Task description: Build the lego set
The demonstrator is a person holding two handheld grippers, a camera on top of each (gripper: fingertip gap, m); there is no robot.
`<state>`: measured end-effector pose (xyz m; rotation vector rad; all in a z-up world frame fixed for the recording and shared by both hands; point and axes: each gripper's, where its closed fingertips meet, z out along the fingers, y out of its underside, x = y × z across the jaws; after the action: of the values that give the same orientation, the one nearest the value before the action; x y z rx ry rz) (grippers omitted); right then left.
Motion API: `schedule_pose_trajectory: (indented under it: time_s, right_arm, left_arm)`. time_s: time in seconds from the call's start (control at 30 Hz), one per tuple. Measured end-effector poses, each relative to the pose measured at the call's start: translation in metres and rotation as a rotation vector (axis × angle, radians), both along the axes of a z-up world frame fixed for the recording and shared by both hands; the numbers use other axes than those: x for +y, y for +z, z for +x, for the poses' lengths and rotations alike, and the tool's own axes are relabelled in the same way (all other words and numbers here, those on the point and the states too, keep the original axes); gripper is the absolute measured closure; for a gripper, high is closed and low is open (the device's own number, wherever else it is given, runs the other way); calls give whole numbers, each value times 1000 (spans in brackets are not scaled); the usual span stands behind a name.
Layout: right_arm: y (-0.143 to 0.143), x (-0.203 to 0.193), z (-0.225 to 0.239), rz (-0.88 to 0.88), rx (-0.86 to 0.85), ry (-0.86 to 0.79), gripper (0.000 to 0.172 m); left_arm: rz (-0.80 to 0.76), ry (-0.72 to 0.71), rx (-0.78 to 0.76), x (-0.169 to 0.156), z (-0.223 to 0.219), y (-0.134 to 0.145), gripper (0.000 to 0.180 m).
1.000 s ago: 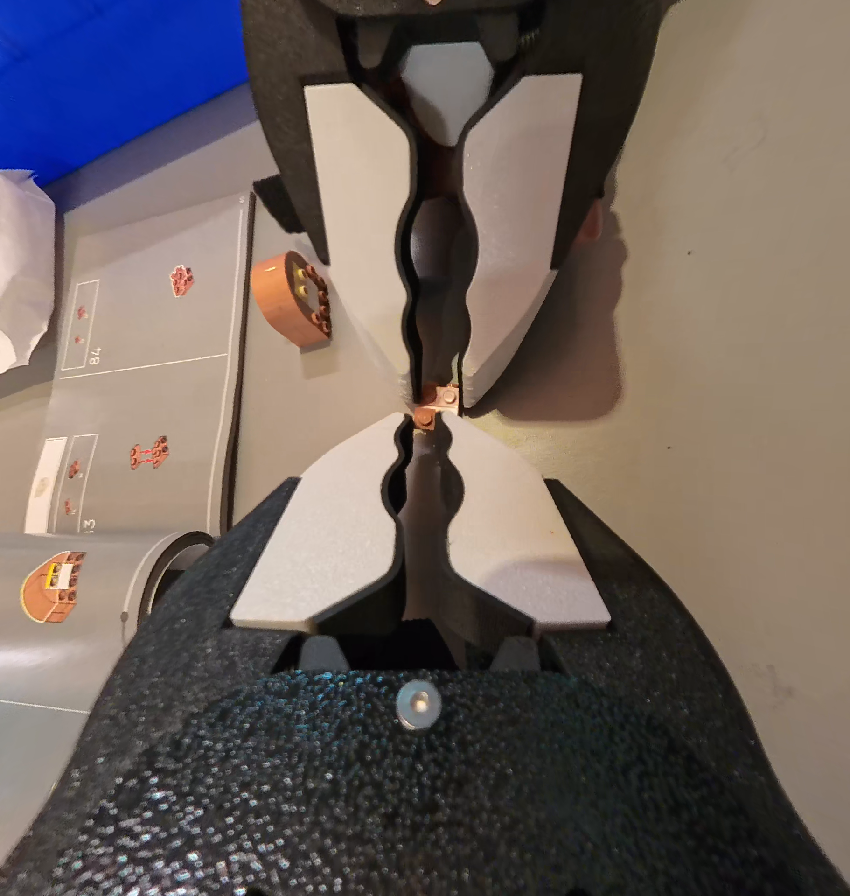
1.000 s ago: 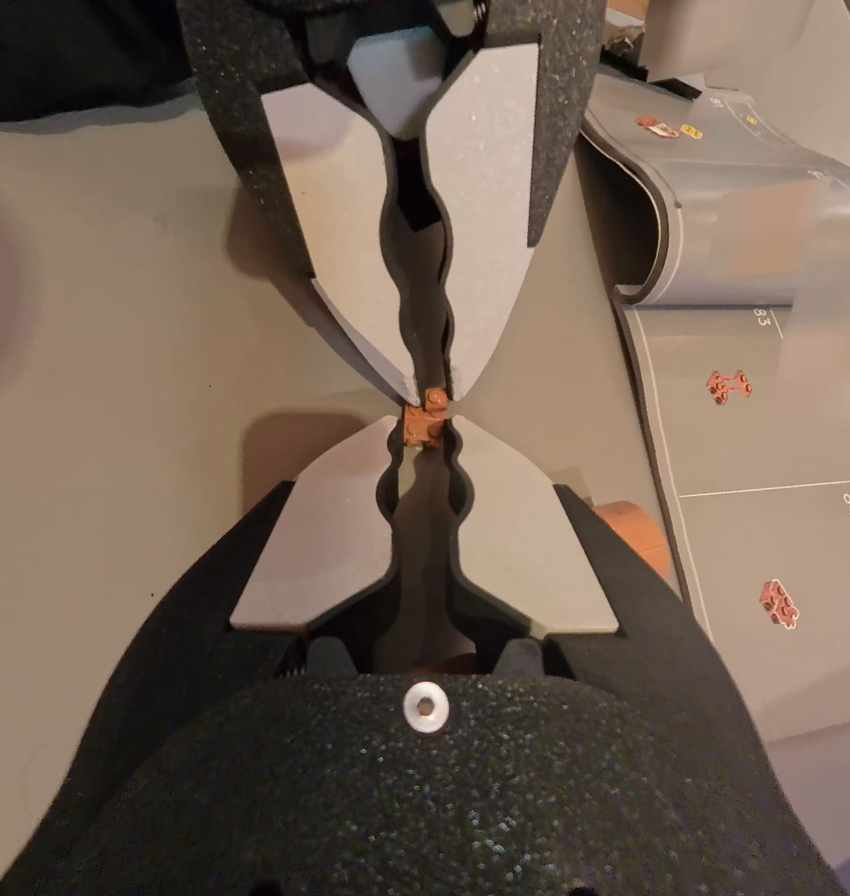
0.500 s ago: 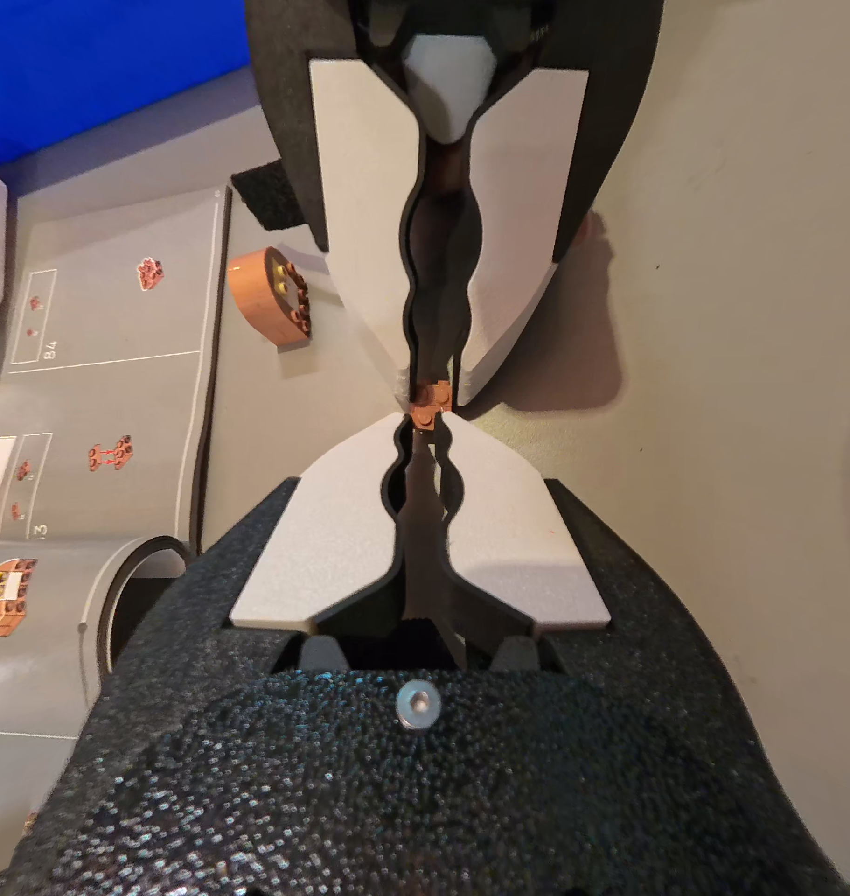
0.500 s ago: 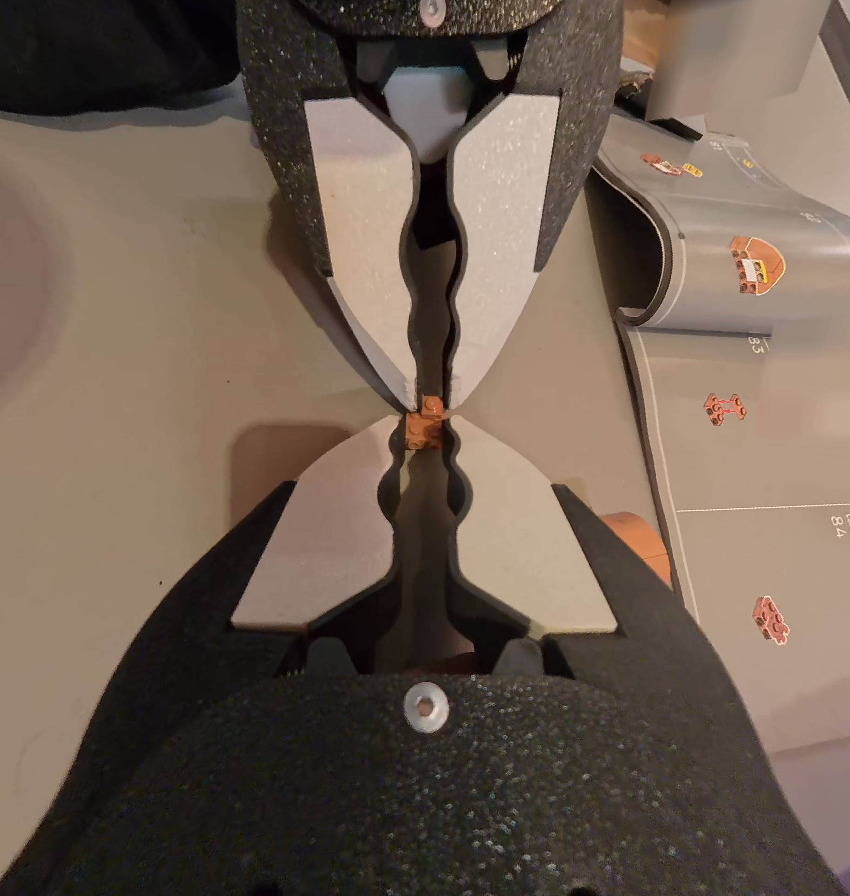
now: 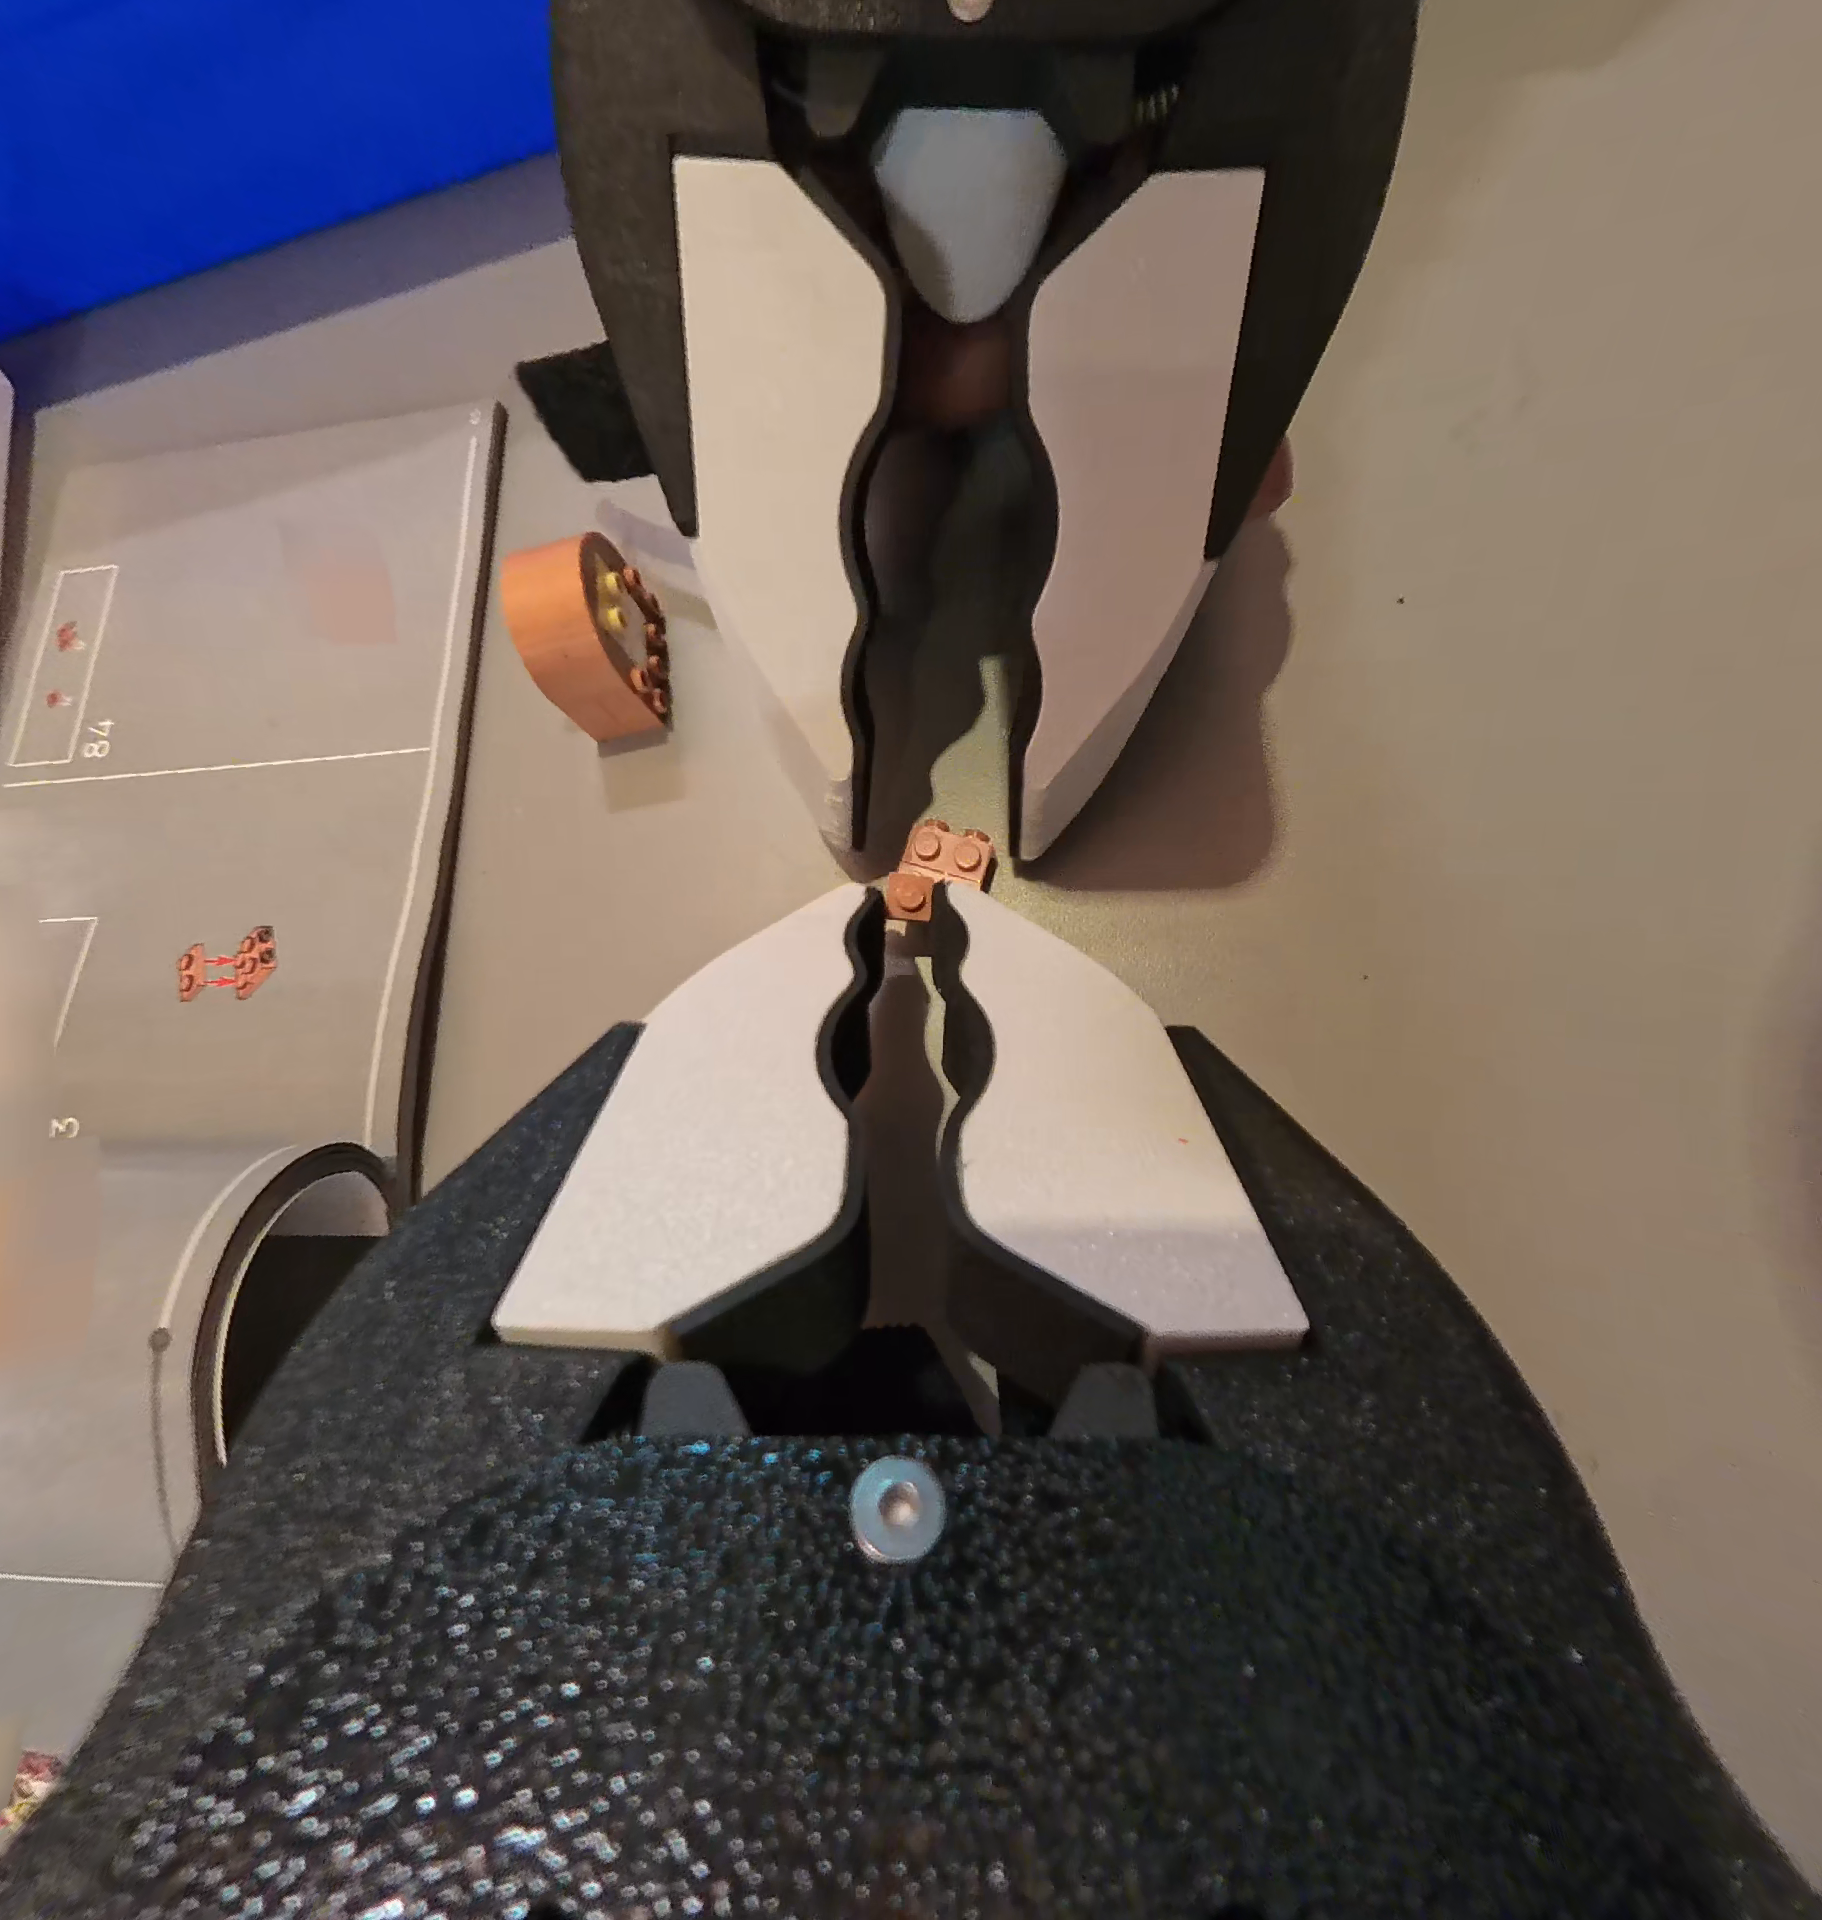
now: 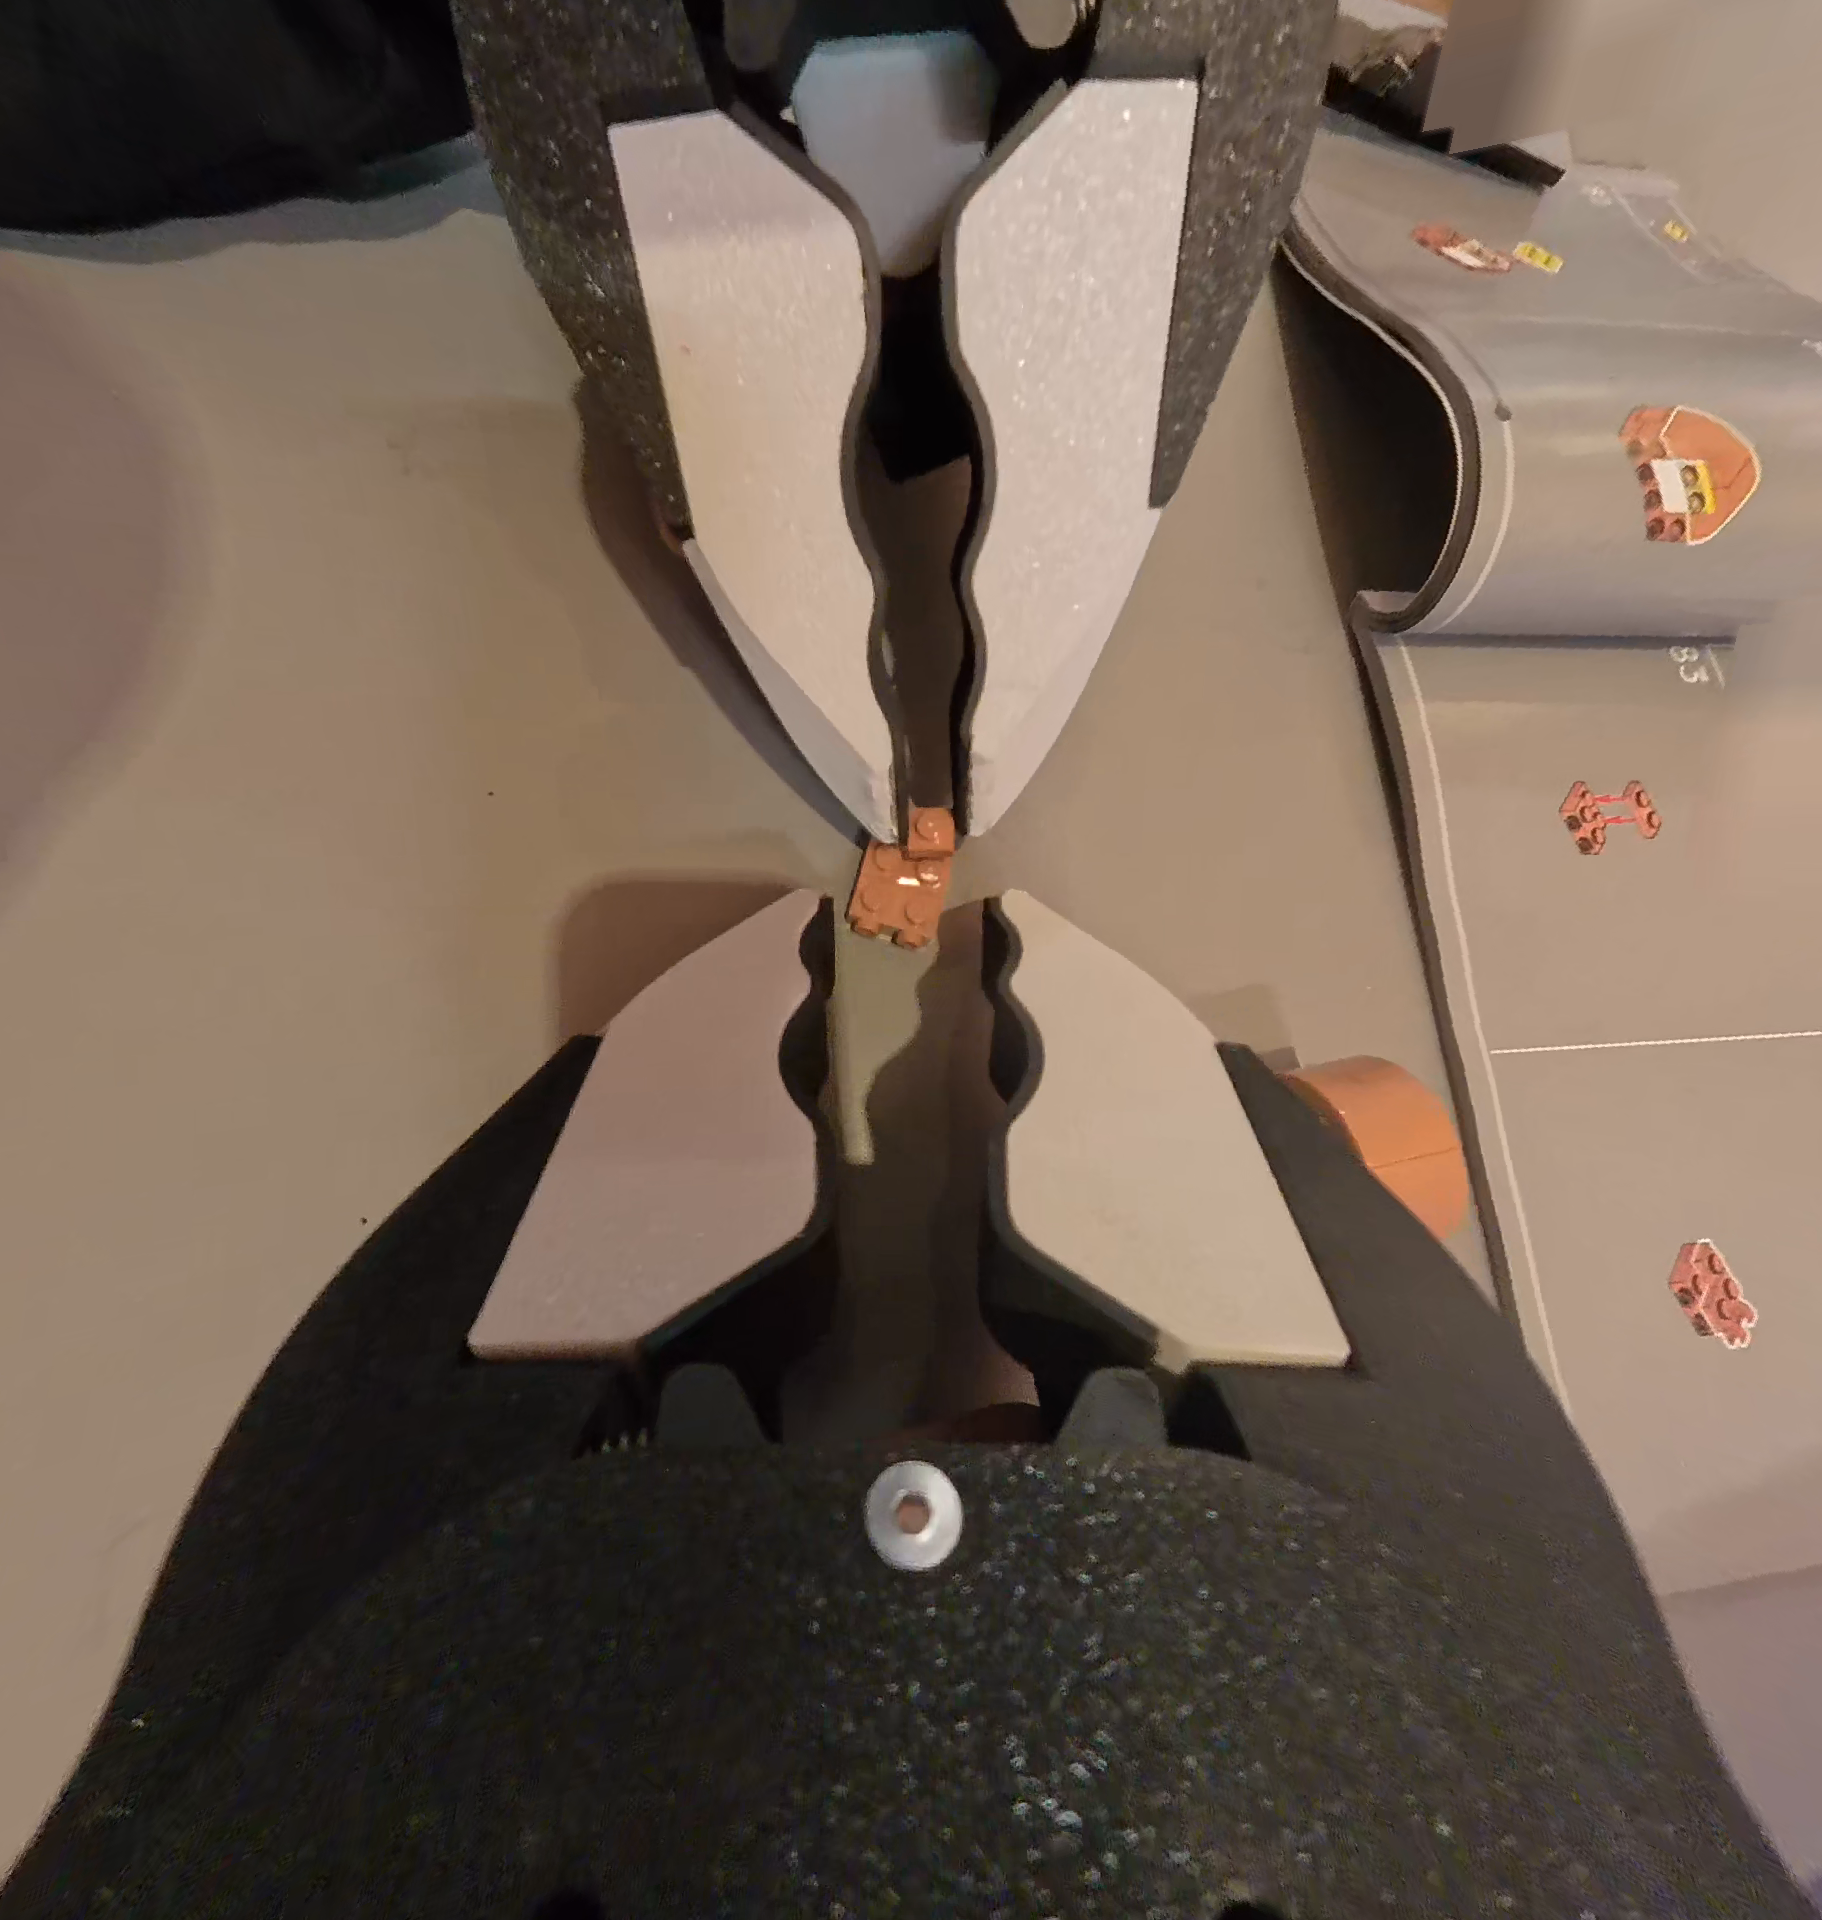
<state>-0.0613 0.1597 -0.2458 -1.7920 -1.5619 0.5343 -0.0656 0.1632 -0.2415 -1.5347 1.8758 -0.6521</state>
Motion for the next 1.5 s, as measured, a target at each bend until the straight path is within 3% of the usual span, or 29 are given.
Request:
schedule_pose_trajectory:
  time_s: [0.63,0.87,1.5]
  right_arm:
    - [-3,0,-6,-34,-28,-83,142]
    - [-4,2,-3,-22,-52,-145,152]
    - [4,-6,-10,54,22,-18,156]
  left_arm:
    - [-4,11,-7,3,-3,4,172]
    - [-1,7,-5,2,-2,3,172]
    - [-51,-15,0,-7,-3,5,172]
